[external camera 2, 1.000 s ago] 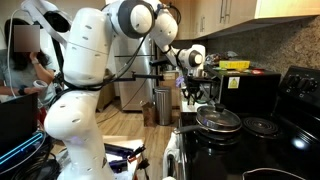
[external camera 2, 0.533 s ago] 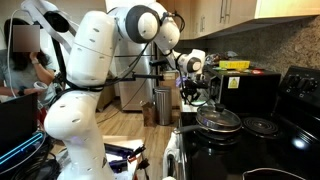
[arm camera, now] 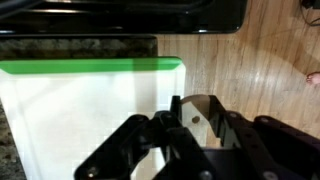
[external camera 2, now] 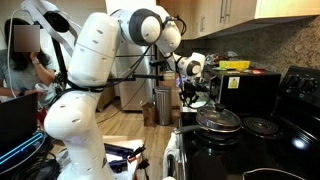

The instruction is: Take the wooden spoon on the stove and put it on the counter

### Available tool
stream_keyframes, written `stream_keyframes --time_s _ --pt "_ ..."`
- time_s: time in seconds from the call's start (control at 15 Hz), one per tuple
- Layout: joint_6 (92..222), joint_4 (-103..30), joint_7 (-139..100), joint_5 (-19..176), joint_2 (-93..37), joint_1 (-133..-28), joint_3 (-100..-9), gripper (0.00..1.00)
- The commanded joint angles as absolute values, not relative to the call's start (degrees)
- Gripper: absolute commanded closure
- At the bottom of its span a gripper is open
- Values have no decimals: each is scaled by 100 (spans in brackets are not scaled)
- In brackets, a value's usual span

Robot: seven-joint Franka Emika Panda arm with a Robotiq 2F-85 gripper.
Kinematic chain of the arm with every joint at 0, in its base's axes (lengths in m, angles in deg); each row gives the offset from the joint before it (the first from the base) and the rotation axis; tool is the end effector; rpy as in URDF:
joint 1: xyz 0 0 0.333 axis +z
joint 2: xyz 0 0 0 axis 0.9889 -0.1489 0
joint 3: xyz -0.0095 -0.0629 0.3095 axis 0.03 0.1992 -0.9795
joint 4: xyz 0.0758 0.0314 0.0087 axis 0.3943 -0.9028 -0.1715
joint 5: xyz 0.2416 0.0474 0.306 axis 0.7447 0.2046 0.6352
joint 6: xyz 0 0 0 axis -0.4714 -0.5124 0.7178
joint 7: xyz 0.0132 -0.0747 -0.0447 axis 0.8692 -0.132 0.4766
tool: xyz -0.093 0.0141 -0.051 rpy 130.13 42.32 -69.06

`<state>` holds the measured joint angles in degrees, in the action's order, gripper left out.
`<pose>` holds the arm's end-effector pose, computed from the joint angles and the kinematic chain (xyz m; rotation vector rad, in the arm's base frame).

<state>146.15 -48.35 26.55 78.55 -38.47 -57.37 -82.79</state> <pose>0.4356 0.4613 0.2925 -2.1251 -2.1050 0.1512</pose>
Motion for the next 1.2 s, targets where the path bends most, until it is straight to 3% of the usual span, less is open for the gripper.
stream_keyframes --time_s 0.0,1.13 --pt "14650 -4784 2765 7828 -3949 -5789 -8343 92" --pt "14554 -4628 2649 6886 -4201 -5652 -8107 92"
